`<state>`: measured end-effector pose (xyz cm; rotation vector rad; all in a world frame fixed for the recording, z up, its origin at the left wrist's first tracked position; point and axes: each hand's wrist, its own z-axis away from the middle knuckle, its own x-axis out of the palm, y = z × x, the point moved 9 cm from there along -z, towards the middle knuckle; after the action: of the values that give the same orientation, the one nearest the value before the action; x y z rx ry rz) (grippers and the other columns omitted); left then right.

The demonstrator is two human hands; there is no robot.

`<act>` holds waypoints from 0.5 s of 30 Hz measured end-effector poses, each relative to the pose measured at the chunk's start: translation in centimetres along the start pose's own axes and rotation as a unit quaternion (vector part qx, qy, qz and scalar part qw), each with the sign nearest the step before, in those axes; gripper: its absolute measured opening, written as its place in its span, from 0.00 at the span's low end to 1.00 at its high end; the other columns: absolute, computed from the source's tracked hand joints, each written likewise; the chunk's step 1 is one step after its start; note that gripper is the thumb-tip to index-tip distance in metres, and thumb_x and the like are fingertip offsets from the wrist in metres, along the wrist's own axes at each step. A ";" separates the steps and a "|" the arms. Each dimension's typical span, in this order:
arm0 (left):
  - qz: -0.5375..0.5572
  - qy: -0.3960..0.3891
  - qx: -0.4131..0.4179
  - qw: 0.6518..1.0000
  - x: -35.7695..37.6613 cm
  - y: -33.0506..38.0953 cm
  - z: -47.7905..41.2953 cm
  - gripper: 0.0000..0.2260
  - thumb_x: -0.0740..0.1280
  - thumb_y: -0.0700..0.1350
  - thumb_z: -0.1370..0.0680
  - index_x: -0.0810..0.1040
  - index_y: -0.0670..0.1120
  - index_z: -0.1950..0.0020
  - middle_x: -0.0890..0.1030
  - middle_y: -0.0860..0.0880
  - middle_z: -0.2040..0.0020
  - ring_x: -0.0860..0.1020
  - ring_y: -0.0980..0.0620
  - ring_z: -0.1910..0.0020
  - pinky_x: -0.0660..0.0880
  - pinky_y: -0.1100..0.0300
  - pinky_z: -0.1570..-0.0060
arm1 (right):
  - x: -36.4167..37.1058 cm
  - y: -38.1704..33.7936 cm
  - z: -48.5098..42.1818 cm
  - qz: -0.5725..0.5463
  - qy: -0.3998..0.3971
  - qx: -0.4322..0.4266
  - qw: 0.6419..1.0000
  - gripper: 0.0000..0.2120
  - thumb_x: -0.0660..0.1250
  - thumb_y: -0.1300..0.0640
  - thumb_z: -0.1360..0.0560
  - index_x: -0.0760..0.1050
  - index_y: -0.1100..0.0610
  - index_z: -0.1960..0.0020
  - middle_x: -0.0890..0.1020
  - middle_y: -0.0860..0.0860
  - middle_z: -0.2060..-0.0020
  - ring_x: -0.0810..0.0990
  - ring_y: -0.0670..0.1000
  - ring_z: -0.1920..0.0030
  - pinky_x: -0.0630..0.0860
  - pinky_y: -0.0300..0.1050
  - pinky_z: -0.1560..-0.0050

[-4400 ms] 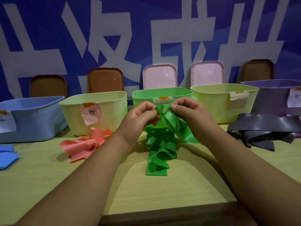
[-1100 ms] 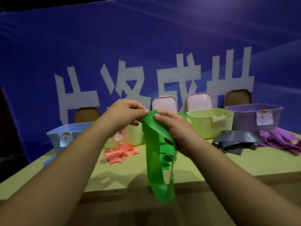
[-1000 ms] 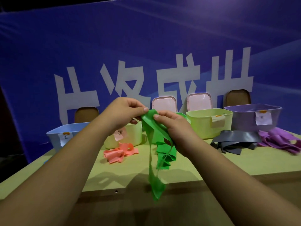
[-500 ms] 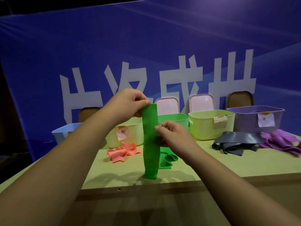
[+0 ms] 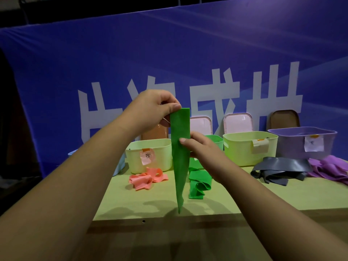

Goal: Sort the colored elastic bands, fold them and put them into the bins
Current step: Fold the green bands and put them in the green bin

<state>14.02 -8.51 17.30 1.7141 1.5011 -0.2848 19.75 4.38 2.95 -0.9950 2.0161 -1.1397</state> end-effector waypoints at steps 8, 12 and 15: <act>0.031 0.015 -0.036 0.999 -0.8 -1.9 0.0 0.05 0.69 0.43 0.15 0.84 0.44 0.44 0.87 0.47 0.55 0.87 0.54 0.59 0.84 0.61 0.62 | 2.3 2.2 0.6 -0.115 -0.056 0.046 0.991 0.11 0.68 0.55 0.16 0.84 0.57 0.37 0.87 0.62 0.43 0.85 0.67 0.40 0.80 0.61 0.40; 0.054 0.011 -0.085 0.995 0.5 -5.0 0.3 0.05 0.69 0.44 0.15 0.84 0.46 0.47 0.87 0.47 0.59 0.87 0.49 0.64 0.86 0.54 0.61 | 2.9 4.1 1.5 -0.129 -0.064 0.063 0.988 0.10 0.72 0.55 0.18 0.86 0.56 0.39 0.87 0.62 0.43 0.84 0.65 0.43 0.79 0.63 0.43; 0.064 -0.007 -0.113 0.992 2.5 -7.3 0.6 0.05 0.69 0.45 0.15 0.84 0.48 0.47 0.86 0.48 0.60 0.87 0.48 0.64 0.86 0.51 0.61 | 3.6 5.6 2.3 -0.168 -0.087 0.082 0.978 0.14 0.74 0.54 0.22 0.86 0.56 0.39 0.87 0.63 0.43 0.85 0.68 0.38 0.79 0.67 0.38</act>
<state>8.30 -7.53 12.22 1.6148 1.3510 -0.0564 17.97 2.36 -3.54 -1.3337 1.6264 -1.3182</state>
